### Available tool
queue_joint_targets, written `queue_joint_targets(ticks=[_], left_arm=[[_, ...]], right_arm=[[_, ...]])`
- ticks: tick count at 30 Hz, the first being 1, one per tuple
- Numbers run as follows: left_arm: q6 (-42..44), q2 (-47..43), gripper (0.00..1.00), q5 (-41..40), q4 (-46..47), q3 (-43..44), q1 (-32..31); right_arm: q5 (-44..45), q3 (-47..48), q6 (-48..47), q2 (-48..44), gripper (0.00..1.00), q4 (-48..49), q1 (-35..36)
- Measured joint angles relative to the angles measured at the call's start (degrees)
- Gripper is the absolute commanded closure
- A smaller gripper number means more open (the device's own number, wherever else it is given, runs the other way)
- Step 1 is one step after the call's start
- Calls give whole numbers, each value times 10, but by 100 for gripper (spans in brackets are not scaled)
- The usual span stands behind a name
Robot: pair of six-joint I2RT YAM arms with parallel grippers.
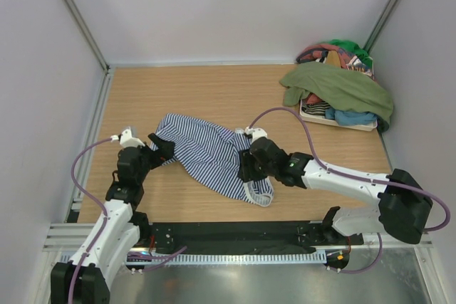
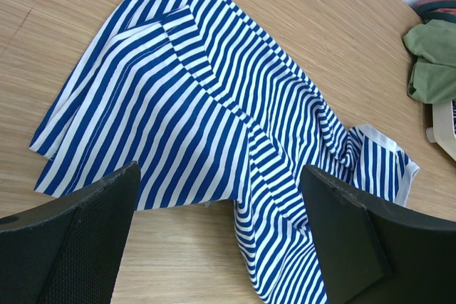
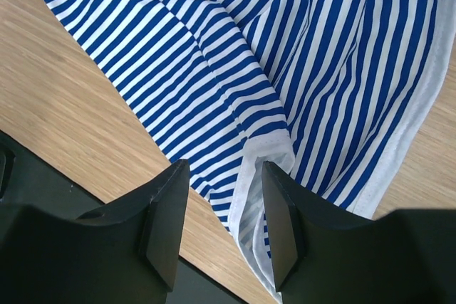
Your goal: Fold and stack the tank tops
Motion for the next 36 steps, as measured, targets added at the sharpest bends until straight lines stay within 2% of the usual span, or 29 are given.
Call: queue_joint_targets(ticks=[15, 19, 25, 26, 27, 32, 36], left_arm=[[0, 2, 7, 0, 0, 3, 0], [0, 2, 7, 0, 0, 3, 0], [0, 2, 7, 0, 0, 3, 0], [0, 2, 7, 0, 0, 3, 0], [0, 3, 7, 0, 0, 3, 0], [0, 5, 7, 0, 0, 3, 0], [0, 9, 7, 0, 0, 4, 0]], right_arm=[[22, -6, 36, 81, 59, 39, 0], [28, -7, 45, 82, 66, 45, 0], [53, -6, 54, 108, 66, 51, 0], [58, -5, 55, 115, 92, 52, 0], [63, -3, 53, 122, 99, 52, 0], [106, 18, 59, 134, 99, 41, -1], [141, 27, 45, 103, 99, 27, -21]])
